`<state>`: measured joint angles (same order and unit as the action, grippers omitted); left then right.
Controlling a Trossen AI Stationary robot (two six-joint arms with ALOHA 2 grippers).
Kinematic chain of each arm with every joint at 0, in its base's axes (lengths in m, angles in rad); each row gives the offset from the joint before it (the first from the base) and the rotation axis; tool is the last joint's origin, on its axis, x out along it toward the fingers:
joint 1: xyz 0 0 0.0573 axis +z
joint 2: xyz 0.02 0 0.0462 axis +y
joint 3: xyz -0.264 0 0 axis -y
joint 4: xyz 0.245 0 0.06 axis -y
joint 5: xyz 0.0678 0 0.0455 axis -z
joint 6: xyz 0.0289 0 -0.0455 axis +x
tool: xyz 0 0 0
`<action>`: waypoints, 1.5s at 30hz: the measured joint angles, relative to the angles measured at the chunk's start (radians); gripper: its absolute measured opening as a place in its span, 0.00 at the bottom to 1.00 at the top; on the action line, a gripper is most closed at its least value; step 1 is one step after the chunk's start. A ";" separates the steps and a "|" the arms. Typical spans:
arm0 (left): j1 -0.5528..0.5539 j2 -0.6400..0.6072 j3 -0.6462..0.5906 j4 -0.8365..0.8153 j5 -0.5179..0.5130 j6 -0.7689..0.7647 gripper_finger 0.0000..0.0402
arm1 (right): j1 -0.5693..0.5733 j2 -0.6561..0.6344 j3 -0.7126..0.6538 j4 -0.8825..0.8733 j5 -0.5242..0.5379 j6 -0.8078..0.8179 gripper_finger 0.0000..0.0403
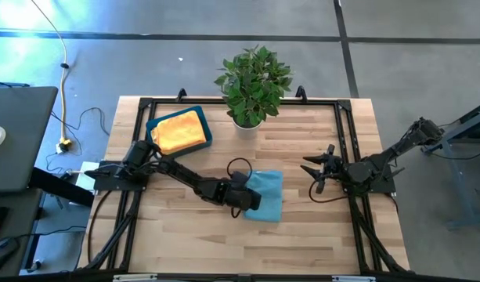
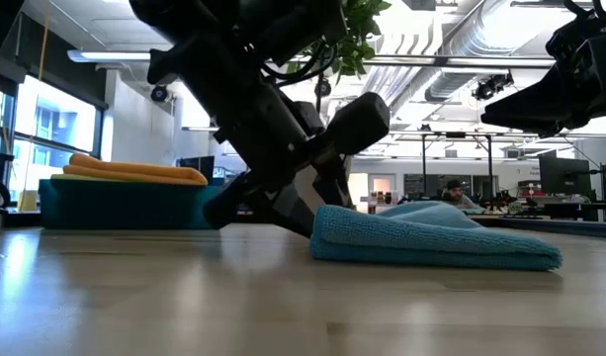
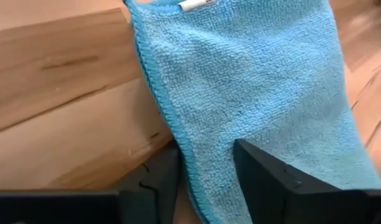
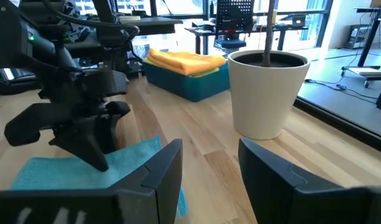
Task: Fold microfiber towels
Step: Put the blue towel into the blue bin
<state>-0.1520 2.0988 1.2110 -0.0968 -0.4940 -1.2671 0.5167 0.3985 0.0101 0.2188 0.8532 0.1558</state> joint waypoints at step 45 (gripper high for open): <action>0.228 -0.502 -0.004 -0.865 0.220 0.860 0.00 | 0.000 0.003 0.000 -0.055 0.000 0.000 0.37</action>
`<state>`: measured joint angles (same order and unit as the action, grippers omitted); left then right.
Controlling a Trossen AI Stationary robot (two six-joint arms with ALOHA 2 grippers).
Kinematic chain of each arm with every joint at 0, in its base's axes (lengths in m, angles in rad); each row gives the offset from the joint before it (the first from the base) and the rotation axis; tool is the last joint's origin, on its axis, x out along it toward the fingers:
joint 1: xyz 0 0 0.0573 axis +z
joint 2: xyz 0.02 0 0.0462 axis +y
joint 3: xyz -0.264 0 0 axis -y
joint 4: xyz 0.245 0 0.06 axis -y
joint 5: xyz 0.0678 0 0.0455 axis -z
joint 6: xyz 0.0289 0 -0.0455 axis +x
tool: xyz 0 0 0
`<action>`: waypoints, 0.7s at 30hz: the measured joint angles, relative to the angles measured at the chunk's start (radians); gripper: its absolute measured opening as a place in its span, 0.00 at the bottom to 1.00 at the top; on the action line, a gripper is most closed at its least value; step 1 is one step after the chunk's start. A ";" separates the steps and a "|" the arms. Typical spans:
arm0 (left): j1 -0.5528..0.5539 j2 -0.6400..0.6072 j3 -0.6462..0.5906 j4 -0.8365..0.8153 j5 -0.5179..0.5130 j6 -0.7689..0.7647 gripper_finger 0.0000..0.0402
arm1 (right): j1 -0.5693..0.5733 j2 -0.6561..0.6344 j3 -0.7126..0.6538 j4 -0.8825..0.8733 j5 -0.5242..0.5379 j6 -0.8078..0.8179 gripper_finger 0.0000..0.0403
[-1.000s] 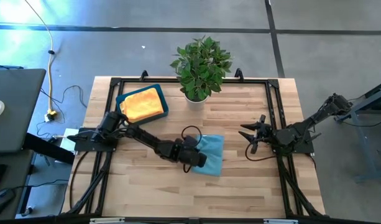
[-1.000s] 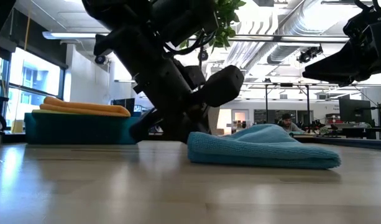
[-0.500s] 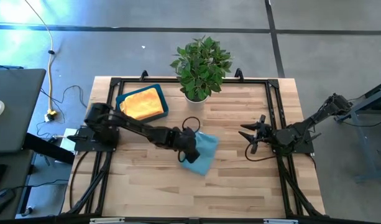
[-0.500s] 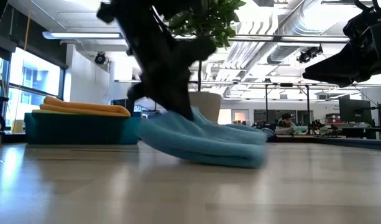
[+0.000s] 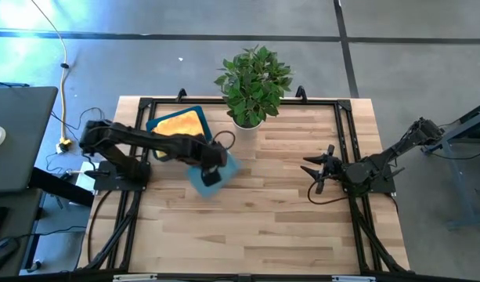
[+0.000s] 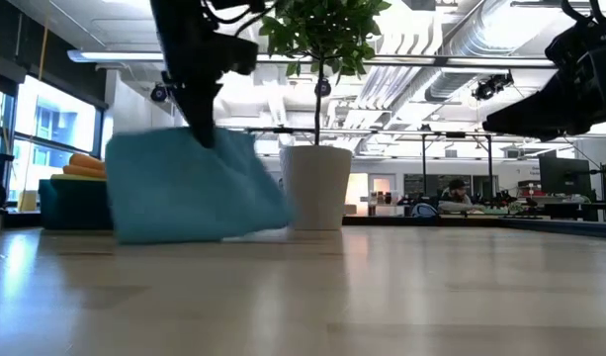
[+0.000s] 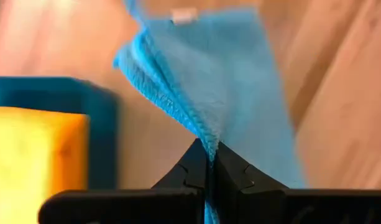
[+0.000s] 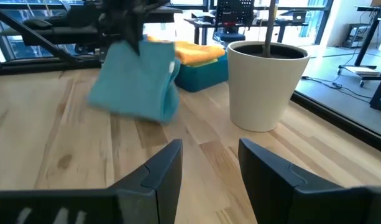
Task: Fold microfiber towels
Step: Put the blue towel into the blue bin
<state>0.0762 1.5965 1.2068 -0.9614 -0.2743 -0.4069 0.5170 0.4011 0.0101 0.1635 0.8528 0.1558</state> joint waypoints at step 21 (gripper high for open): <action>0.254 -0.185 0.001 -0.310 -0.220 0.293 0.00 | 0.000 -0.002 0.000 -0.022 0.000 0.000 0.37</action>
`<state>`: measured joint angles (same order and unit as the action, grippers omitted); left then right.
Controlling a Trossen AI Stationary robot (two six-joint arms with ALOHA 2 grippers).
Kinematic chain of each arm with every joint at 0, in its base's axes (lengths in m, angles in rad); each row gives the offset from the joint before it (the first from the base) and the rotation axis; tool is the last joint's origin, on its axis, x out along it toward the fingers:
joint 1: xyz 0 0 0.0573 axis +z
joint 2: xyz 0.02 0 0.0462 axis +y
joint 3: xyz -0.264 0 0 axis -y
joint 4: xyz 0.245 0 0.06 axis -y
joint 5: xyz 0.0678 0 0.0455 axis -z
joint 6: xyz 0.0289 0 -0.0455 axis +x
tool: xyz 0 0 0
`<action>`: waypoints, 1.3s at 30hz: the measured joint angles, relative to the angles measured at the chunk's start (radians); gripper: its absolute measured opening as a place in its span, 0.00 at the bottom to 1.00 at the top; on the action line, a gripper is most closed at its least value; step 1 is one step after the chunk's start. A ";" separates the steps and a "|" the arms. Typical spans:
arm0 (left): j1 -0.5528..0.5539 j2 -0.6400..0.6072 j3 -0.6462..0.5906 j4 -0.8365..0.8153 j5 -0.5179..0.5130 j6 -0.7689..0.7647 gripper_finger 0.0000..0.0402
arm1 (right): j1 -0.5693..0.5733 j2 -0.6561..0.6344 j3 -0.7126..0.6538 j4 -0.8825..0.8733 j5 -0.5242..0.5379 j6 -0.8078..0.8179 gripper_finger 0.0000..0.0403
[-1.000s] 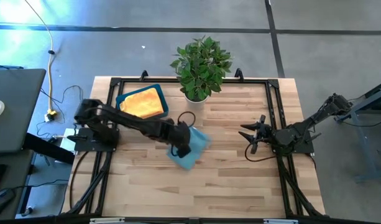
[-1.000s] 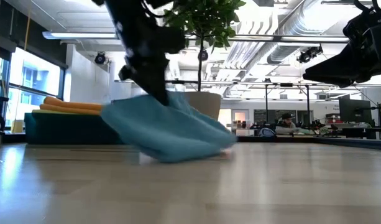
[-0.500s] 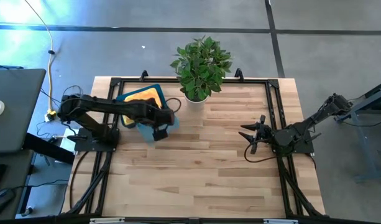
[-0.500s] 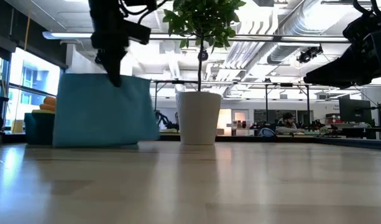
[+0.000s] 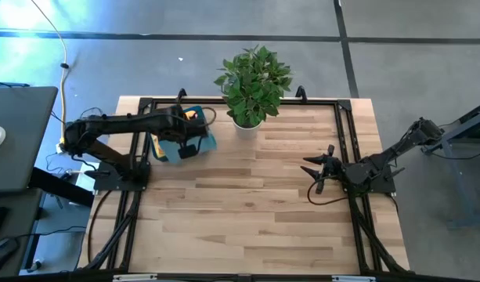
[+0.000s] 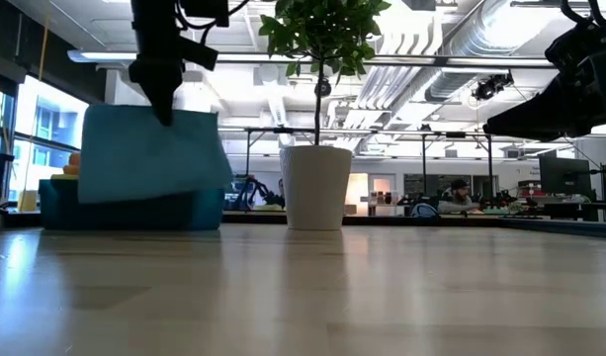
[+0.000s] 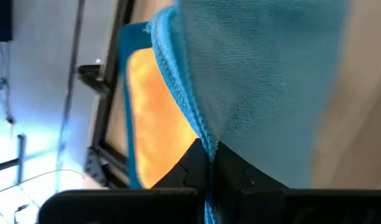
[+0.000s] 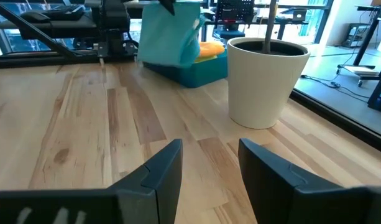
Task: Fold microfiber towels
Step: Put the blue towel into the blue bin
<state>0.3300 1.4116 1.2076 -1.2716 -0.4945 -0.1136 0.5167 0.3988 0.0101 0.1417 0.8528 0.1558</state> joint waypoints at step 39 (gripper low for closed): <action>0.076 -0.009 0.298 -0.210 0.150 0.365 0.00 | 0.000 0.000 0.000 -0.004 0.000 0.000 0.37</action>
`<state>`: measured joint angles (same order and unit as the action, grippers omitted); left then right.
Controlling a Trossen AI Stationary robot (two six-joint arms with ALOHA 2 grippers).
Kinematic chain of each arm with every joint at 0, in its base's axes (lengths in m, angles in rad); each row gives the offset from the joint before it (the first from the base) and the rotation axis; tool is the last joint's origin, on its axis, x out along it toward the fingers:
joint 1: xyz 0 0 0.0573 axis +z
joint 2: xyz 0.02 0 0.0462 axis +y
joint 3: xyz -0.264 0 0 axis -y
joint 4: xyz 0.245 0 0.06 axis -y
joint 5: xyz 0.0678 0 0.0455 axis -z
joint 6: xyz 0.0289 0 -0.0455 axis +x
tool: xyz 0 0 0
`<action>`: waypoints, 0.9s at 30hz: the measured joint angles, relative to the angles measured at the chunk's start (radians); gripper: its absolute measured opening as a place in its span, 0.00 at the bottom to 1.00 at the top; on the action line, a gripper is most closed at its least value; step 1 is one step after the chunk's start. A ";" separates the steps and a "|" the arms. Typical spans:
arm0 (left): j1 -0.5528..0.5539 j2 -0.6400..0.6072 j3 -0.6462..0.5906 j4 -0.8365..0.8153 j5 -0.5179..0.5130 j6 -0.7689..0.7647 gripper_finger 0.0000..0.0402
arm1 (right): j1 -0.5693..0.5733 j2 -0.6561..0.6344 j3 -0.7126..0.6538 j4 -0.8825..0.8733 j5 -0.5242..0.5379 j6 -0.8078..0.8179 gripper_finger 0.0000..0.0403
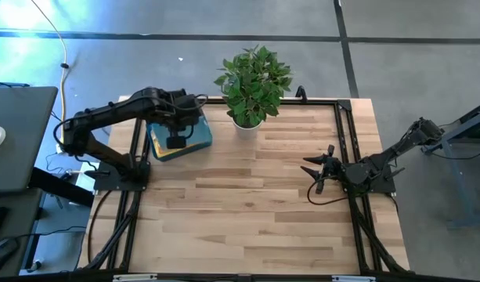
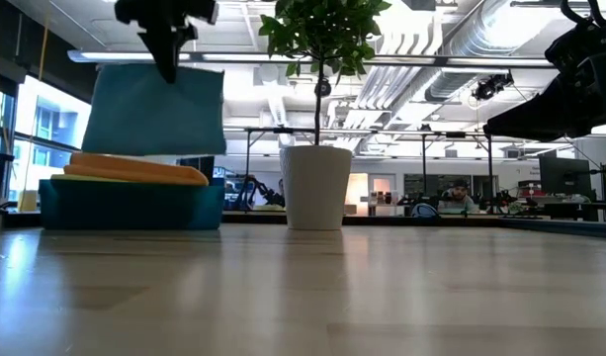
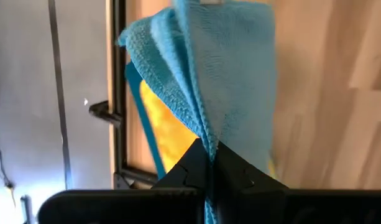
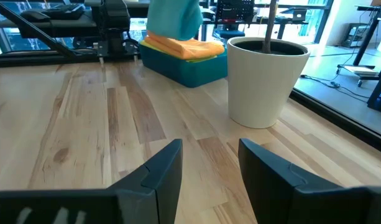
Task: Fold microfiber towels
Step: Put the blue towel into the blue bin
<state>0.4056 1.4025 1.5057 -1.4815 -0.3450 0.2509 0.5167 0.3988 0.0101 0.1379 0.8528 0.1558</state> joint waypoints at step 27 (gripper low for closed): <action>-0.027 0.057 -0.007 -0.074 0.023 -0.200 0.00 | 0.000 0.000 0.000 -0.001 0.000 0.000 0.37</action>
<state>0.3782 1.4596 1.4987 -1.5558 -0.3216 0.0505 0.5169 0.3988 0.0101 0.1368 0.8528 0.1558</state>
